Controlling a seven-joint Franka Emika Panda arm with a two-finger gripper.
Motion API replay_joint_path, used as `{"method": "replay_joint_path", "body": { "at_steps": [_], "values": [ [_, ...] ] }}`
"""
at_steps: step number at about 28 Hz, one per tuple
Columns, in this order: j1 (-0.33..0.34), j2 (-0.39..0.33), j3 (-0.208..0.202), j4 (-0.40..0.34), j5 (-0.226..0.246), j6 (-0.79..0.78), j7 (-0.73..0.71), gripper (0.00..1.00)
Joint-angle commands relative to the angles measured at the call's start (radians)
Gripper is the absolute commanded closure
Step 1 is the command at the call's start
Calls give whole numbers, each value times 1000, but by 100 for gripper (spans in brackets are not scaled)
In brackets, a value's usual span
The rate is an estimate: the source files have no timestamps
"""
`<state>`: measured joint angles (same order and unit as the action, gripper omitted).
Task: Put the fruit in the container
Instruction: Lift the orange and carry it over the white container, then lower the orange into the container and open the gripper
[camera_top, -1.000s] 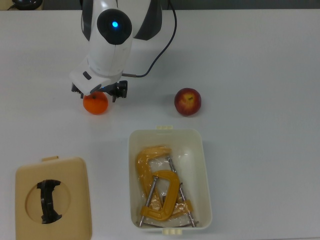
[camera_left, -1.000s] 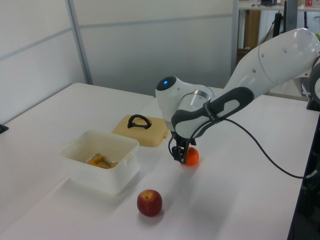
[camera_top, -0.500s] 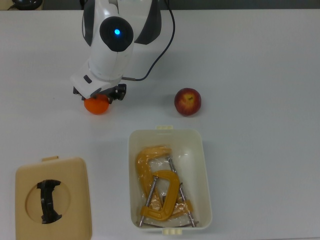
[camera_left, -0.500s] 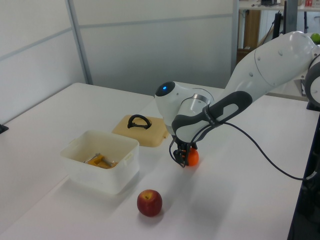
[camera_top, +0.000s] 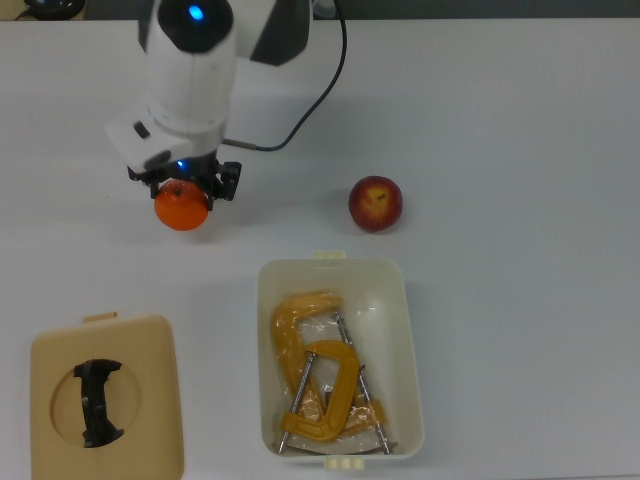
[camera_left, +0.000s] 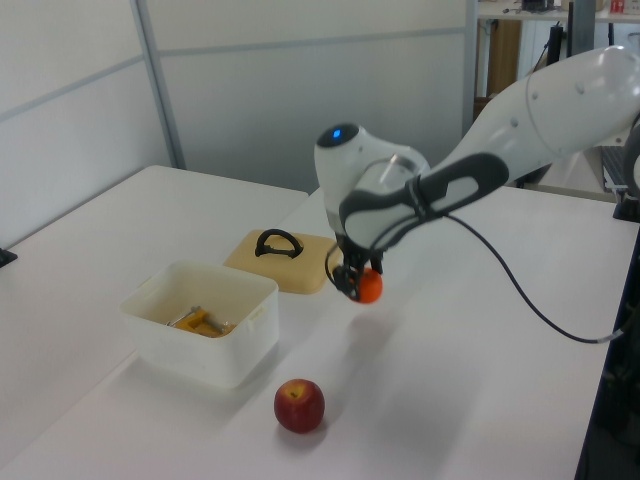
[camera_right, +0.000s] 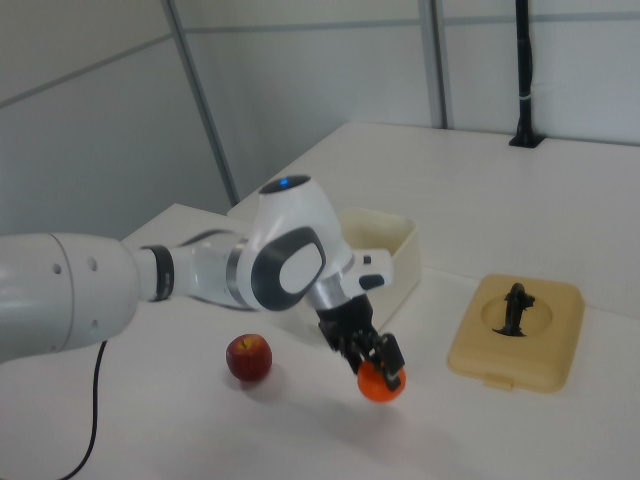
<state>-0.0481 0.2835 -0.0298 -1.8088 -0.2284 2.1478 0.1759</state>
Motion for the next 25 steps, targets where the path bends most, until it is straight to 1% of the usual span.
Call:
{"method": "replay_joint_path", "body": {
  "at_steps": [1,3,4,6,9,10,14,15,19,21,23,24,25],
  "values": [
    [2,-50,-12,89,90,-84,13,100],
    [7,-46,-12,130,115,-123,22,100],
    [14,-41,-12,163,156,-128,42,100],
    [30,-35,-10,183,198,-123,77,100],
    [57,-12,-4,213,221,-105,148,100],
    [76,0,-1,229,222,-77,209,100],
    [117,20,-1,233,208,9,329,100],
    [140,29,-1,233,207,50,362,100],
    [162,52,-2,238,201,122,413,100],
    [177,75,-2,261,181,161,477,100],
    [191,95,-2,275,150,179,526,100],
    [195,106,-2,281,132,190,556,100],
    [198,132,-4,296,94,216,615,100]
  ]
}}
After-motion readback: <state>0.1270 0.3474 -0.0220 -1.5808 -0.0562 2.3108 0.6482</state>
